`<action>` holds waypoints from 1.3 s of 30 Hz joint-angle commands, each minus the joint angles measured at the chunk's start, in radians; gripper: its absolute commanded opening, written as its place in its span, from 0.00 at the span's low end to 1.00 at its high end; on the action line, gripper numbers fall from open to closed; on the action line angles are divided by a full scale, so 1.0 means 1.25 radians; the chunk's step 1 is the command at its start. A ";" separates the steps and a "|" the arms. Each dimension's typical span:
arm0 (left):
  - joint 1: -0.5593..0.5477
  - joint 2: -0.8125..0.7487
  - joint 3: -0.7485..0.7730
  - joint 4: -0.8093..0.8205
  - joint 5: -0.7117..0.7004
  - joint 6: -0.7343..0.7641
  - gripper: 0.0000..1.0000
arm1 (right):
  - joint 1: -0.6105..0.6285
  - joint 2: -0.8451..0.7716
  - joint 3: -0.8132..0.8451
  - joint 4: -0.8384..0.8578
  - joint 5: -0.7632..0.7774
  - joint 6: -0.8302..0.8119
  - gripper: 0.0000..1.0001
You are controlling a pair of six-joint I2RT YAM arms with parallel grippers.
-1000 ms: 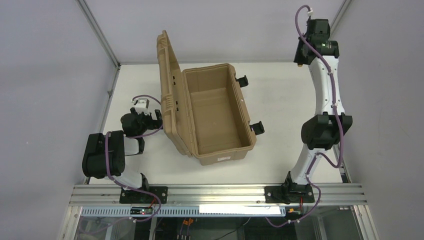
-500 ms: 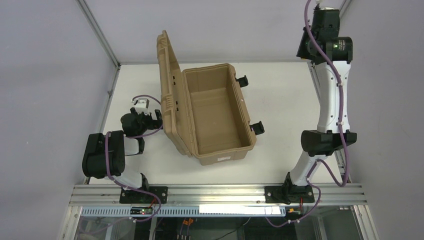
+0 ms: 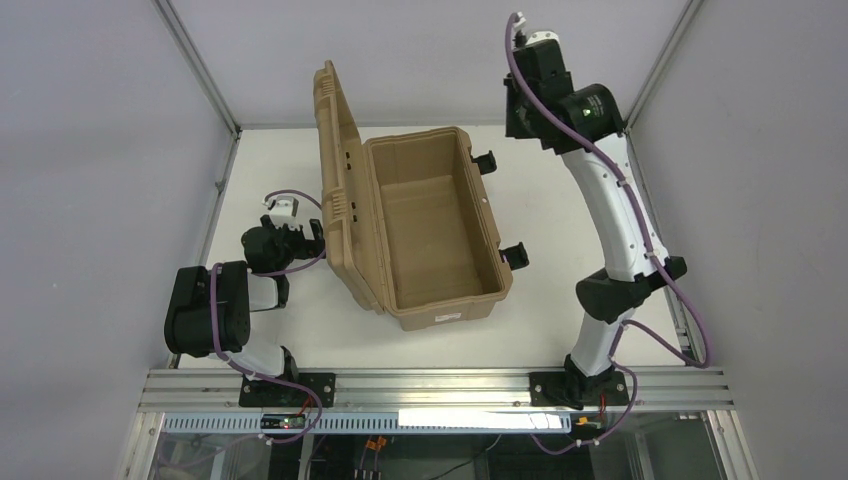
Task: Put the screwdriver in the bin
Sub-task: Pick up the screwdriver from the center of the board, then place the screwdriver in the bin.
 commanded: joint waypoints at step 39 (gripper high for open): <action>0.001 -0.008 -0.005 0.033 0.017 0.005 0.99 | 0.380 -0.016 -0.436 0.302 0.054 0.230 0.00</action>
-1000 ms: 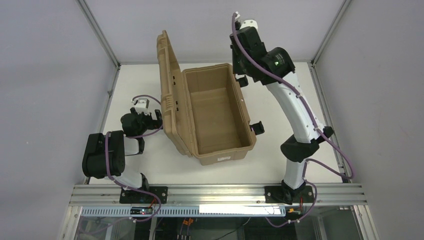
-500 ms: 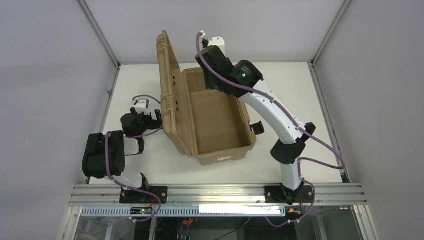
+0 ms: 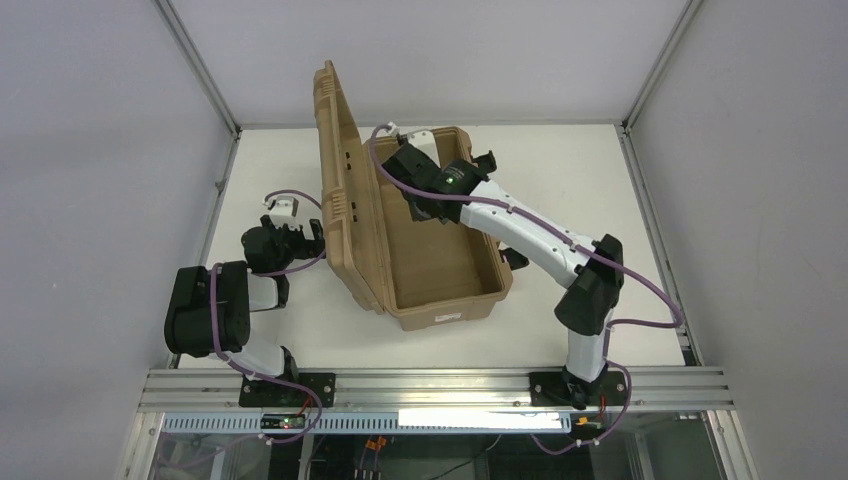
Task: Put the screwdriver in the bin
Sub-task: Place the screwdriver in the bin.
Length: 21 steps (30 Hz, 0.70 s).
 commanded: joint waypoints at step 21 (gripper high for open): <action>0.001 -0.008 -0.005 0.032 0.016 0.005 0.99 | -0.014 0.067 -0.365 0.293 -0.100 0.072 0.00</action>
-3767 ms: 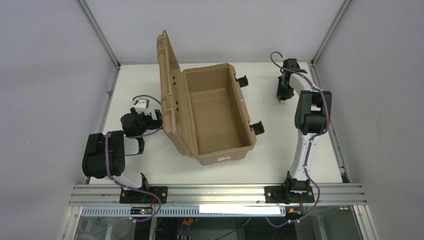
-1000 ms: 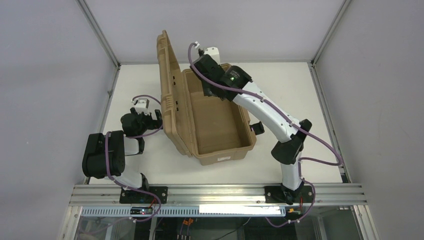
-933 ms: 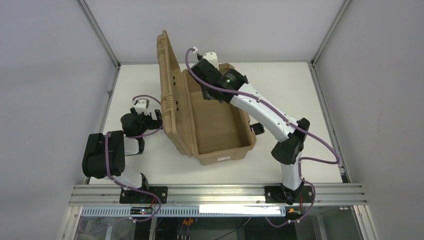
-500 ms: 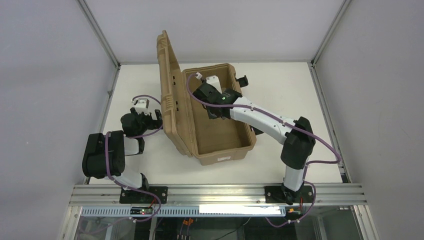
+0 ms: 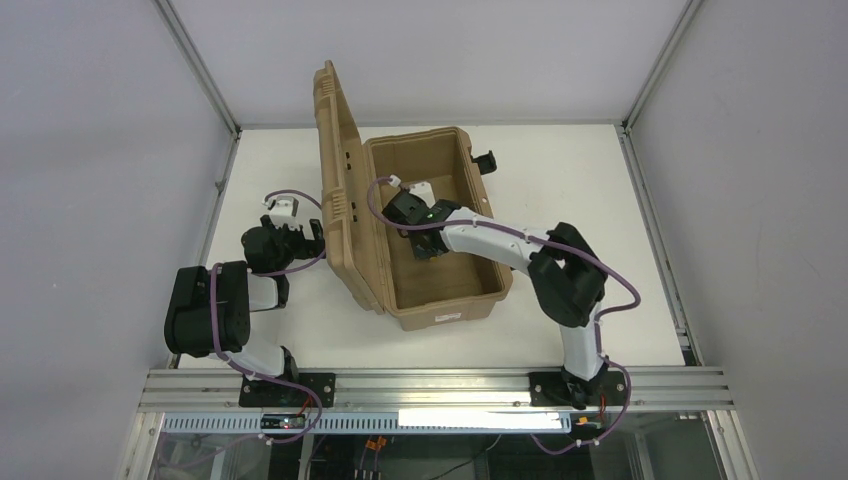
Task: Put the screwdriver in the bin
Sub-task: Place the screwdriver in the bin.
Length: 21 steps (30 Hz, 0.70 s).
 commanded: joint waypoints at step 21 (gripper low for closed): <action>0.002 -0.008 -0.005 0.033 0.016 0.004 0.99 | -0.022 0.015 -0.078 0.116 -0.091 0.029 0.98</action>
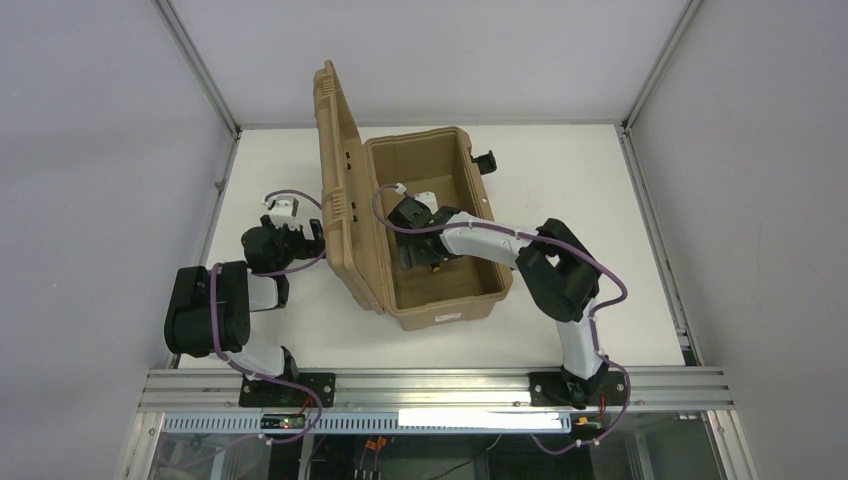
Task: Put the screwdriver in the bin
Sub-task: Place the screwdriver in the bin.
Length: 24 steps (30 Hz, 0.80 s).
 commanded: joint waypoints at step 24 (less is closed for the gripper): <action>0.002 -0.008 -0.006 0.033 0.016 0.005 0.99 | -0.006 -0.126 0.245 -0.206 0.050 -0.049 0.99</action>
